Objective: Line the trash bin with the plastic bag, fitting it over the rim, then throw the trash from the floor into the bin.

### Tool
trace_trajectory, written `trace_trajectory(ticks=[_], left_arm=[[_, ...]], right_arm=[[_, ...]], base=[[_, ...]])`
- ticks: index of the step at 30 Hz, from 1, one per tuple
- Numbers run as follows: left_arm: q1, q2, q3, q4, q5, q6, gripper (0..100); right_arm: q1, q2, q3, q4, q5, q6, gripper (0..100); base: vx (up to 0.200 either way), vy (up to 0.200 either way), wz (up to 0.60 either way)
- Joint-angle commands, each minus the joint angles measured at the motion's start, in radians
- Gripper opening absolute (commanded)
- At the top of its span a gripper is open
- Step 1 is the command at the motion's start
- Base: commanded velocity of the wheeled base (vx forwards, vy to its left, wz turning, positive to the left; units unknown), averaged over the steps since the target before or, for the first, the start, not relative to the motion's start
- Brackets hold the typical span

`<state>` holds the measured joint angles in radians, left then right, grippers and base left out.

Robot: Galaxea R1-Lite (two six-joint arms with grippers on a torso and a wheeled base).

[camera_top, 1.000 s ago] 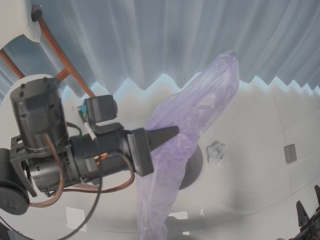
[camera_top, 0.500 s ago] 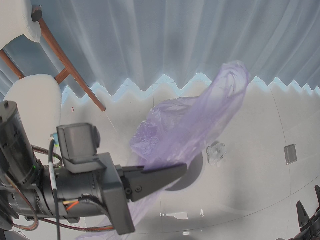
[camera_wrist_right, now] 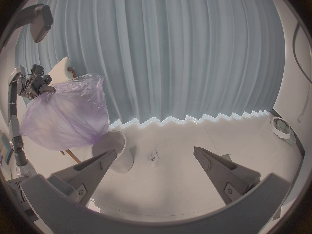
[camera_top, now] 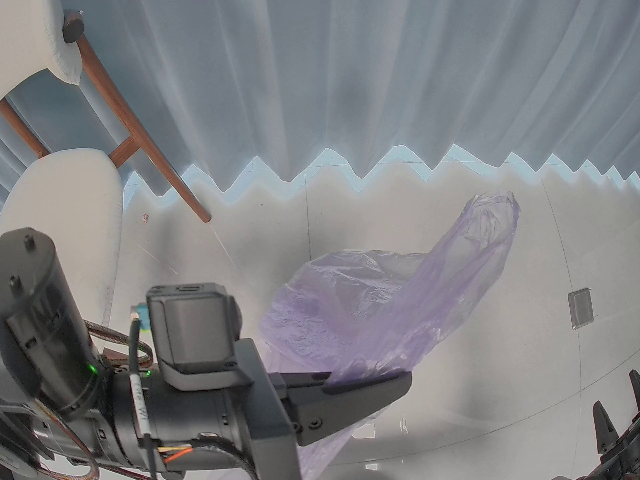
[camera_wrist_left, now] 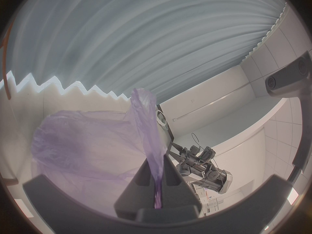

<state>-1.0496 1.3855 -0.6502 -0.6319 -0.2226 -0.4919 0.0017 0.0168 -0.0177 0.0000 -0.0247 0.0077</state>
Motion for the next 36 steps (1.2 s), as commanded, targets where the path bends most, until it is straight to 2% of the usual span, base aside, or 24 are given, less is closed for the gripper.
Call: trace_trajectory(ticks=[1,6,8,11,12,18,27,33,36], left_arm=[[-0.001,0.026,-0.006,-0.012,0.0,0.001,0],[0.031,0.061,0.007,-0.025,0.0,0.006,0],[0.117,0.095,0.012,-0.046,-0.009,0.007,0],[0.172,0.107,0.014,-0.072,-0.026,0.004,0],[0.221,0.112,0.015,-0.089,-0.04,0.007,0],[0.326,0.115,0.006,-0.166,-0.069,0.007,0],[0.407,0.116,-0.002,-0.223,-0.09,0.023,0],[0.468,0.136,-0.011,-0.224,-0.086,0.09,0],[0.473,0.144,-0.006,-0.23,-0.09,0.121,0]], right_arm=[[0.001,-0.017,0.018,0.0,0.0,0.0,100],[0.001,-0.017,0.016,0.0,0.0,0.0,100],[0.0,-0.017,0.016,0.0,0.0,0.0,100],[0.0,-0.017,0.016,0.0,0.0,0.0,100],[0.001,-0.017,0.016,0.0,0.0,0.0,100],[0.0,-0.017,0.016,0.0,0.0,0.0,100],[0.001,-0.017,0.016,0.0,0.0,0.0,100],[0.001,-0.017,0.018,0.0,0.0,0.0,100],[0.001,-0.017,0.018,0.0,0.0,0.0,100]], base=[[0.0,0.0,0.0],[0.0,0.0,0.0],[0.0,0.0,0.0],[0.0,0.0,0.0],[0.0,0.0,0.0],[0.0,0.0,0.0],[0.0,0.0,0.0],[0.0,0.0,0.0],[0.0,0.0,0.0]])
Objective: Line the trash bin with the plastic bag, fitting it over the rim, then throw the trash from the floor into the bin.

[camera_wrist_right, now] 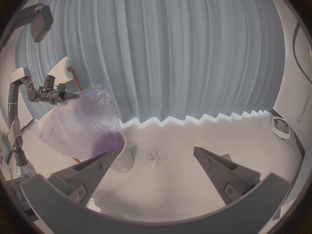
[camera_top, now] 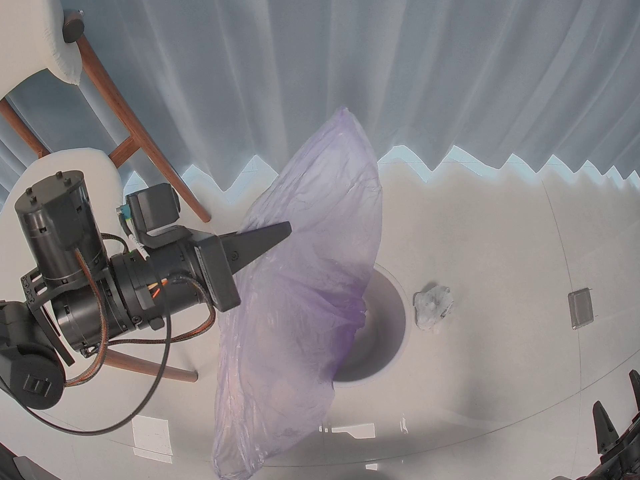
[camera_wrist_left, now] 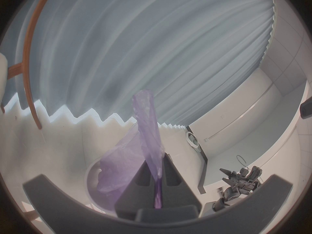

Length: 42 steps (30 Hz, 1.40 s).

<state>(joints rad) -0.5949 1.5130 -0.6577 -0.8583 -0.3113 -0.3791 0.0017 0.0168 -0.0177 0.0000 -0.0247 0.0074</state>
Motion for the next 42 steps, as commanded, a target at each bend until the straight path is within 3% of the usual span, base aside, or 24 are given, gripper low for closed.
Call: trace_trajectory(ticks=[1,7,9,17,26,42], left_arm=[[-0.008,0.023,0.015,-0.004,-0.003,0.016,0],[-0.118,0.116,0.043,-0.036,0.018,0.019,0],[-0.118,0.116,0.043,-0.036,0.018,0.019,0],[-0.132,0.337,0.107,-0.315,0.092,0.023,0],[-0.114,0.431,0.116,-0.343,0.126,0.082,0],[-0.131,0.291,0.118,-0.349,0.13,0.118,0]], right_arm=[[0.001,-0.017,0.018,0.0,0.0,0.0,100],[0.001,-0.017,0.016,0.0,0.0,0.0,100],[0.001,-0.017,0.016,0.0,0.0,0.0,100],[0.0,-0.017,0.016,0.0,0.0,0.0,100],[0.0,-0.017,0.018,0.0,0.0,0.0,100],[0.001,-0.017,0.016,0.002,0.002,-0.001,100]], base=[[0.0,0.0,0.0],[0.0,0.0,0.0],[0.0,0.0,0.0],[0.0,0.0,0.0],[0.0,0.0,0.0],[0.0,0.0,0.0]])
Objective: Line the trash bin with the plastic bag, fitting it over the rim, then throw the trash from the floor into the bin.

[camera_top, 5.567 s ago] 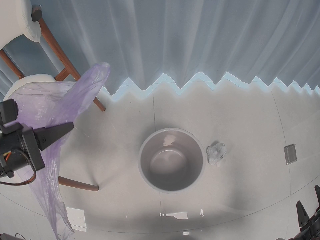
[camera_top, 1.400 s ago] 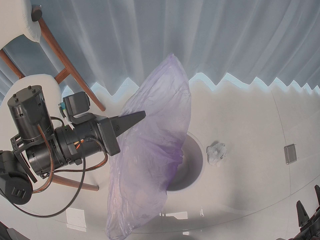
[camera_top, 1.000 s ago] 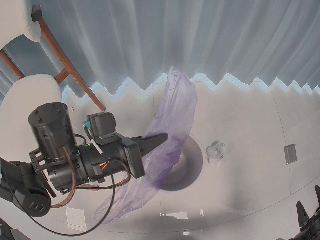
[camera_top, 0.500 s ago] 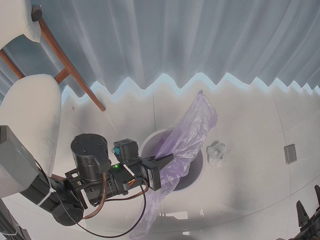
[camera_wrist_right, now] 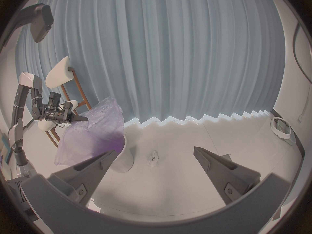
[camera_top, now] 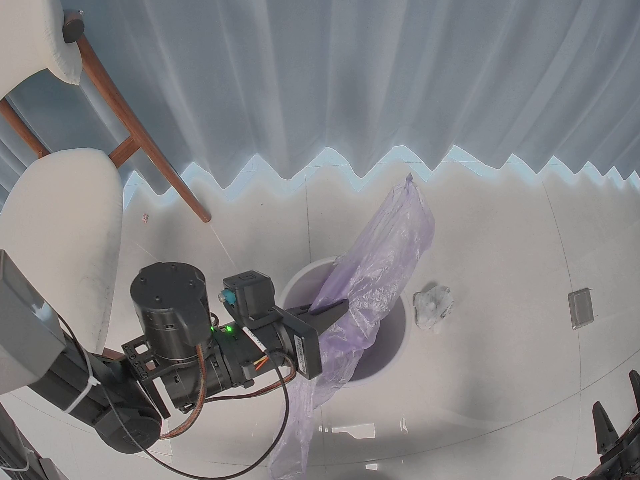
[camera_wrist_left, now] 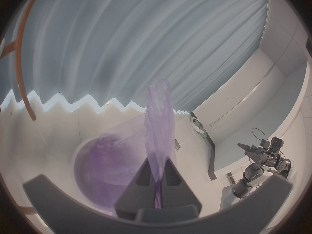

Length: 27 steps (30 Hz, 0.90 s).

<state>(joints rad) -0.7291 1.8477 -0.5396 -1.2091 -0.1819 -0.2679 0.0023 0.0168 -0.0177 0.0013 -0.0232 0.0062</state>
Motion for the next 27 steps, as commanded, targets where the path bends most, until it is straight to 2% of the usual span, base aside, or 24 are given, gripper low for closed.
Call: trace_trajectory(ticks=[1,9,27], left_arm=[[0.004,-0.047,0.004,0.011,0.001,0.015,0],[-0.007,-0.047,0.044,0.034,-0.007,0.053,0],[0.01,-0.044,0.027,0.02,0.001,0.053,0]], right_arm=[[-0.001,-0.017,0.016,-0.001,0.0,0.0,100],[0.001,-0.017,0.016,0.0,0.0,0.0,100],[-0.001,-0.017,0.018,-0.003,-0.011,0.008,100]], base=[[0.0,0.0,0.0],[0.0,0.0,0.0],[0.0,0.0,0.0]])
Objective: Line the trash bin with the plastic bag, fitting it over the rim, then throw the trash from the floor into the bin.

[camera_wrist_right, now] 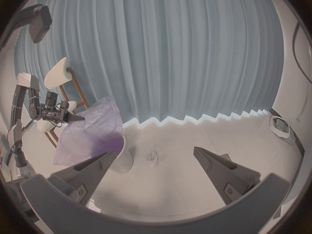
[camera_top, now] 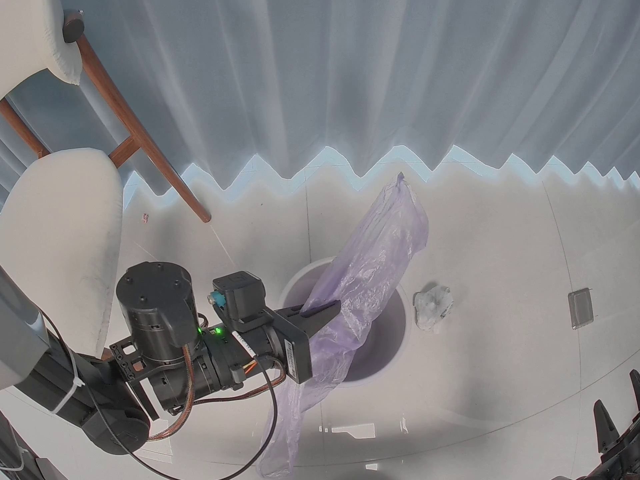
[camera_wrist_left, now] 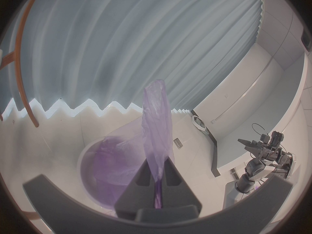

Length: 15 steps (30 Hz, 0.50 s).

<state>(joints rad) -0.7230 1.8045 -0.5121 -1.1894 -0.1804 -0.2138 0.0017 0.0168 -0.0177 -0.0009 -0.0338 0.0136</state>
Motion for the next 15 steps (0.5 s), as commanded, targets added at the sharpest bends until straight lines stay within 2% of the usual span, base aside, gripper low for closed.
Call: trace_trajectory(ticks=[1,4,7,8,13,15], left_arm=[[0.004,-0.001,0.0,0.001,-0.001,-0.001,0],[0.002,-0.004,-0.003,0.001,0.001,-0.001,0],[-0.004,-0.01,-0.003,0.001,0.001,-0.001,0],[-0.007,-0.01,-0.005,0.001,0.001,-0.002,0],[-0.026,-0.01,0.004,0.001,0.001,-0.001,0],[-0.027,-0.01,0.014,0.001,-0.001,-0.001,0]], right_arm=[[0.0,-0.017,0.018,-0.002,-0.006,0.0,100],[0.0,-0.017,0.018,-0.013,-0.006,0.002,100],[0.001,0.006,-0.011,-0.268,-0.005,0.002,100],[0.004,0.095,-0.041,-0.436,-0.008,0.009,100],[0.043,0.242,-0.12,-0.432,-0.031,0.028,100],[0.084,0.342,-0.196,-0.378,-0.029,0.095,100]], base=[[0.0,0.0,0.0],[0.0,0.0,0.0],[0.0,0.0,0.0],[0.0,0.0,0.0],[0.0,0.0,0.0],[0.0,0.0,0.0]])
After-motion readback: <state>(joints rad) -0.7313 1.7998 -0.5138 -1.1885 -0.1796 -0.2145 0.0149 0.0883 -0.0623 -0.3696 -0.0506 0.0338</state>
